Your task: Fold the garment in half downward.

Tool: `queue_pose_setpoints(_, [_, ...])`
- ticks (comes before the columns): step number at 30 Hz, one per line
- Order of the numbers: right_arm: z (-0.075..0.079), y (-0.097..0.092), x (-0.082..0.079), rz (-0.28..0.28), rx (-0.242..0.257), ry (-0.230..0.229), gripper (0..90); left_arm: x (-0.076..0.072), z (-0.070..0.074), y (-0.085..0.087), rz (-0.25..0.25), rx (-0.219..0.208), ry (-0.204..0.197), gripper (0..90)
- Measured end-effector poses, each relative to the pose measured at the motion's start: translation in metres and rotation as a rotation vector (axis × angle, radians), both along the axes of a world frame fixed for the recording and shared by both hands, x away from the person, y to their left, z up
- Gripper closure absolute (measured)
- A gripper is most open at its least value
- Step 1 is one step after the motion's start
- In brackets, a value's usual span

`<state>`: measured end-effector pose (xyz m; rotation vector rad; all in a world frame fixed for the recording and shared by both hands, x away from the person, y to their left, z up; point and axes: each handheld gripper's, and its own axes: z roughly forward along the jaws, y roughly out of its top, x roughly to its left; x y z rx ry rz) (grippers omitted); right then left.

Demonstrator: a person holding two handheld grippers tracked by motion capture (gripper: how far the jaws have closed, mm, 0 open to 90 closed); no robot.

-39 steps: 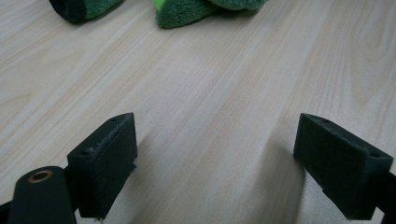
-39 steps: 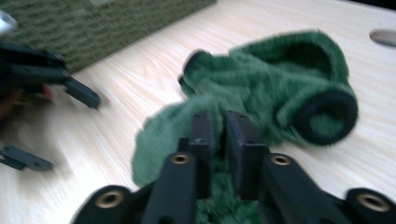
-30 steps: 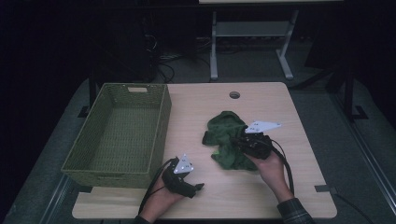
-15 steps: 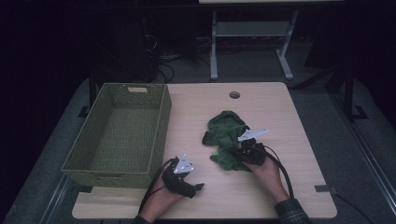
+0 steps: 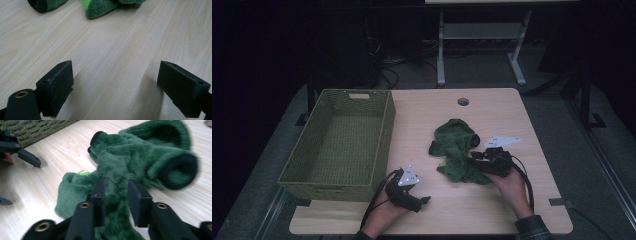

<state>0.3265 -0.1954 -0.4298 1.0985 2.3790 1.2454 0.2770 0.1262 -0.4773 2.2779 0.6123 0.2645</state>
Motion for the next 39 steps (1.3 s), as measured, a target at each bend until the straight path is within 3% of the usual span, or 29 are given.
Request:
queue_pose_setpoints(4, [0.003, -0.016, -0.008, -0.013, -0.01, 0.001, 58.0, 0.0, 0.0, 0.0, 0.005, -0.007, 0.003, 12.8])
queue_pose_setpoints(21, [-0.002, -0.082, -0.051, -0.064, 0.016, -0.027, 54.0, 0.0, 0.0, 0.0, 0.01, -0.01, 0.003, 14.4])
queue_pose_setpoints(33, [-0.013, -0.1, -0.072, -0.09, 0.003, -0.01, 52.2, 0.0, 0.0, 0.001, 0.004, -0.013, 0.002, 15.1])
queue_pose_setpoints(39, [-0.023, -0.105, -0.078, -0.09, -0.004, 0.034, 52.0, 0.001, 0.0, 0.001, 0.005, -0.012, 0.002, 15.0])
